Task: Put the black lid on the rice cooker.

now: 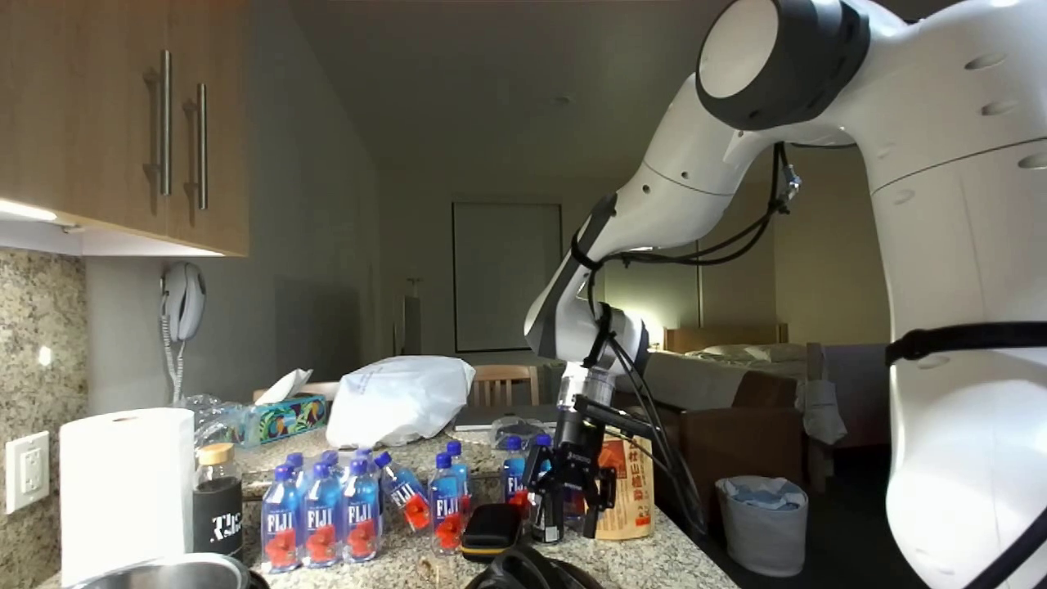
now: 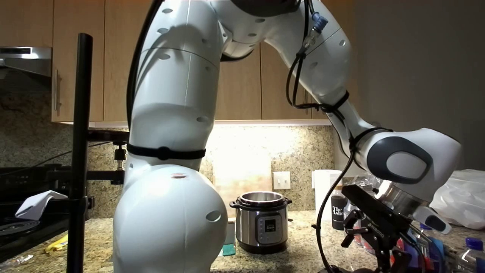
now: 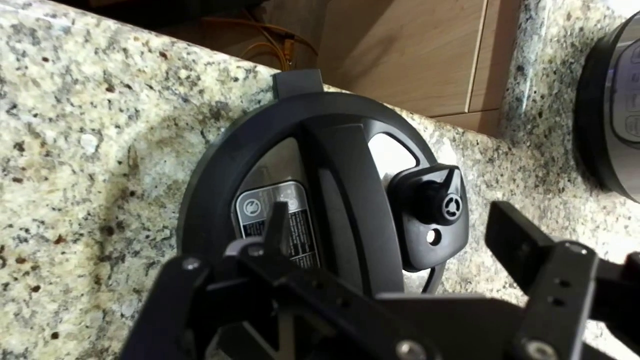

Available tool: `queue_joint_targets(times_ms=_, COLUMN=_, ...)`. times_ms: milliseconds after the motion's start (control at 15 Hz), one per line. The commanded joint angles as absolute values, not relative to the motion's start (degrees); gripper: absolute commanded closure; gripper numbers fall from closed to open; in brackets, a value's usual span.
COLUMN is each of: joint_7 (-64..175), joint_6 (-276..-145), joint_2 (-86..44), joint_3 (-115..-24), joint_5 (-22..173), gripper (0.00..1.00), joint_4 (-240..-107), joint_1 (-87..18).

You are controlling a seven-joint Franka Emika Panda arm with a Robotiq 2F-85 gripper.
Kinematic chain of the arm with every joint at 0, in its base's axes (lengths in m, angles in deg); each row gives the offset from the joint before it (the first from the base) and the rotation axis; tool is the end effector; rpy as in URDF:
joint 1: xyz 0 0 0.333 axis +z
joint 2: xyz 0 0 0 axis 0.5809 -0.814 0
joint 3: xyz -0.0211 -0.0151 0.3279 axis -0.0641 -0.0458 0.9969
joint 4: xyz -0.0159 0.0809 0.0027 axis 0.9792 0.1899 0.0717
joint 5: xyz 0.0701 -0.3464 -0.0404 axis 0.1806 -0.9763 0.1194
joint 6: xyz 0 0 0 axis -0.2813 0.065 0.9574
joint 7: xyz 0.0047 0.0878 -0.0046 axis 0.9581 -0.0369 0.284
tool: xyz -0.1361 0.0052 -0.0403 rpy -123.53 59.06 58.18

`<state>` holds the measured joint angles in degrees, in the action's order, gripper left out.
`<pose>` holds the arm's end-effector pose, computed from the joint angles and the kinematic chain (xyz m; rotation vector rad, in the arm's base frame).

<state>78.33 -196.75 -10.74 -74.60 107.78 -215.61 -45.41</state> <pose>0.4312 -0.1093 0.2787 -2.6327 0.4754 0.2711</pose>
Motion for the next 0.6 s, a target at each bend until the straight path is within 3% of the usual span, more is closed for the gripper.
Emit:
queue_joint_targets(times_ms=0, joint_7=78.2, joint_6=-196.6, joint_2=-10.7, joint_3=-74.2, joint_5=107.6, gripper=0.00, joint_4=-215.5, joint_1=-45.8)
queue_joint_targets(times_ms=533, joint_7=88.4, joint_6=-184.2, joint_2=-21.0, joint_3=-73.3, joint_5=103.4, gripper=0.00, joint_4=-204.3, joint_1=-47.5)
